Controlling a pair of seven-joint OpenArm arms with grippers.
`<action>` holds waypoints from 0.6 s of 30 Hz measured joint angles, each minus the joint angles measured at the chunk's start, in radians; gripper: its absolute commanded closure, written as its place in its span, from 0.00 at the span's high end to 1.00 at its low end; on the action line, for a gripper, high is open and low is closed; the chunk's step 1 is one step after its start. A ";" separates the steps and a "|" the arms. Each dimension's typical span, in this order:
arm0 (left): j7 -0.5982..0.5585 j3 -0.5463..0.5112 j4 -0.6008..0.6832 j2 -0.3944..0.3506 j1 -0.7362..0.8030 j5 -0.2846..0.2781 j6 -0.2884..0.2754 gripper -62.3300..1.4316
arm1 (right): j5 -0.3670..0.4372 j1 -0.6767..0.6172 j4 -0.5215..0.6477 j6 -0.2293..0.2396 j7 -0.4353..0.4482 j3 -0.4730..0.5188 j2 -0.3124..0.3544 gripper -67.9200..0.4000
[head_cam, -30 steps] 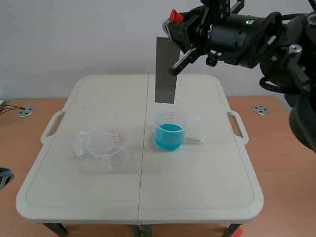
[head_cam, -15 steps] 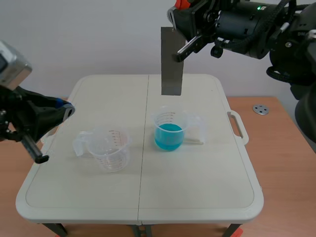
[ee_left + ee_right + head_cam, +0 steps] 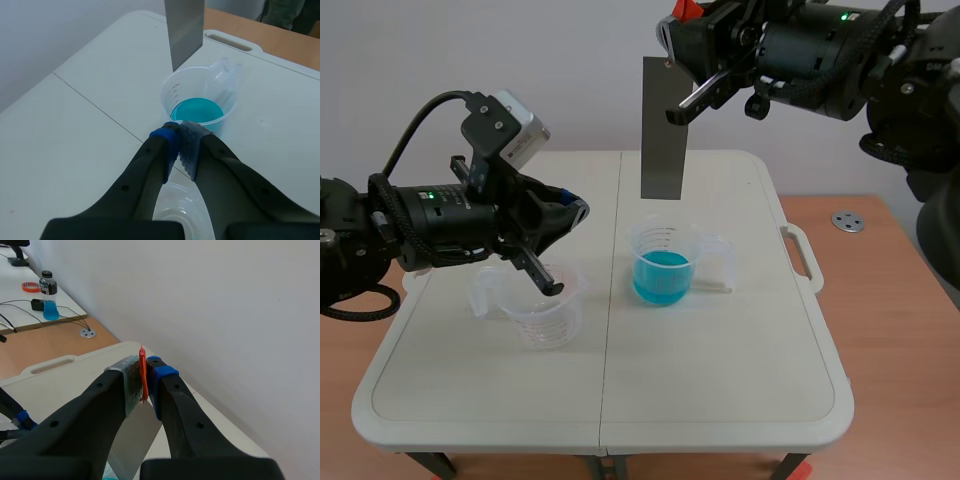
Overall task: Hold the metal plate by the orange handle, dip it into the blue solution, take it out and point at it, then put the plate back in the beaker on the left.
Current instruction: 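Raise the plate and point at it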
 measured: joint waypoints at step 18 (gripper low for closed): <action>-0.001 0.029 -0.215 0.167 -0.142 0.065 -0.053 0.05 | 0.011 0.000 0.000 0.000 0.000 0.000 0.000 0.03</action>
